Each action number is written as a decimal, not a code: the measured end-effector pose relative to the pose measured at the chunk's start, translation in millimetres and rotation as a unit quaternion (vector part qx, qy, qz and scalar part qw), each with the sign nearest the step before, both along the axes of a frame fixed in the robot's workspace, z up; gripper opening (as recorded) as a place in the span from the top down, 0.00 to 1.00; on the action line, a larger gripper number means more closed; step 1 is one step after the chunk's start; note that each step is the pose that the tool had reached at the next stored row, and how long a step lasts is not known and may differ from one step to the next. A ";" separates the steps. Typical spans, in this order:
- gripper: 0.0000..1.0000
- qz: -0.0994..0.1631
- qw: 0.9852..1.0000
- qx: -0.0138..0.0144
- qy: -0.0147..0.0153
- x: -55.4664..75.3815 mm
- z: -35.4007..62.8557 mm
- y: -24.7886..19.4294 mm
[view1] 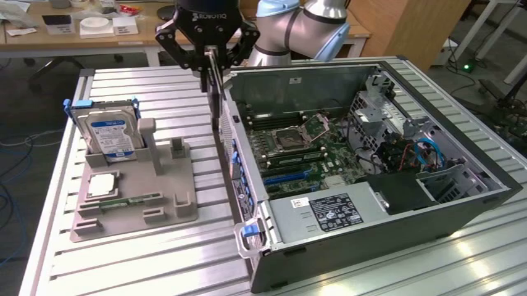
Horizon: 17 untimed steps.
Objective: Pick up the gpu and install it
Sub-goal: 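Pick up the gpu and move the gpu toward the slot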
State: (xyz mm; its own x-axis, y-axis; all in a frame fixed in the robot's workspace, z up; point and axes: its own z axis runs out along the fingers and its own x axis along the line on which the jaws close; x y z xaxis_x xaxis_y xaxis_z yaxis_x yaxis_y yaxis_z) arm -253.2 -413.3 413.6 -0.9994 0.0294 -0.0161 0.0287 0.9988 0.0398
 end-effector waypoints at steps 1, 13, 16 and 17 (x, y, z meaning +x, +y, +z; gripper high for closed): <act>0.72 0.000 1.000 0.000 0.000 2.7 0.0 0.0; 0.72 0.000 1.000 0.000 0.000 38.4 -0.3 0.0; 0.72 0.000 1.000 0.000 0.000 45.5 -0.6 0.0; 0.72 0.000 1.000 0.000 0.000 47.7 -0.6 0.0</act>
State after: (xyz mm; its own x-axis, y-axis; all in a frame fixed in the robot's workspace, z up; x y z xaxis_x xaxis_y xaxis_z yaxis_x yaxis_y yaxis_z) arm -205.5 -413.3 413.0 -0.9994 0.0294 -0.0161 0.0287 0.9988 0.0397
